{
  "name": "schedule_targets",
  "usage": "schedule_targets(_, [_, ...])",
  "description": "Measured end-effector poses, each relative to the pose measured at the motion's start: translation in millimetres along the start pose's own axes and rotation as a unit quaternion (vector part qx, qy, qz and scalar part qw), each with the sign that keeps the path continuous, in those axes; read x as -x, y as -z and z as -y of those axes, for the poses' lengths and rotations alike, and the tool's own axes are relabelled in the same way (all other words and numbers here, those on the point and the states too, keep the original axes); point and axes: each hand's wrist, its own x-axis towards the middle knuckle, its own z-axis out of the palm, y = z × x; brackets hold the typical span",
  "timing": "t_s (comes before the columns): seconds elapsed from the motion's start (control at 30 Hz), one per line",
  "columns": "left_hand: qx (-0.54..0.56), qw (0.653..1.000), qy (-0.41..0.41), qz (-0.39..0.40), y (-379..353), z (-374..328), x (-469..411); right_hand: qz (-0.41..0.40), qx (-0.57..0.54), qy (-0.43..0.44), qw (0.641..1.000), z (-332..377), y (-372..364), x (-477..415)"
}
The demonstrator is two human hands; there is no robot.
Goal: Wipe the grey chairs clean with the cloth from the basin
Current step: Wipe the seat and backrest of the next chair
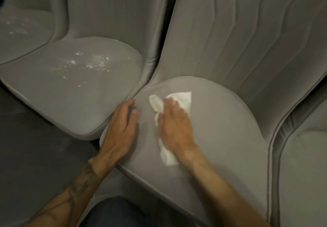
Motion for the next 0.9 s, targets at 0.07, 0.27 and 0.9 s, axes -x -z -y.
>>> schedule_targets(0.07, [0.031, 0.999, 0.030, -0.003, 3, 0, -4, -0.028, -0.085, 0.106, 0.990, 52, -20, 26])
schedule_targets(0.27, [0.026, 0.998, 0.044, 0.024, 3, -1, -11, 0.032, -0.089, 0.081, 0.992, 19, -12, 4])
schedule_targets(0.9, [-0.314, 0.929, -0.114, 0.158, -8, -7, -61, -0.035, -0.016, -0.215, 0.976, -155, 26, -21])
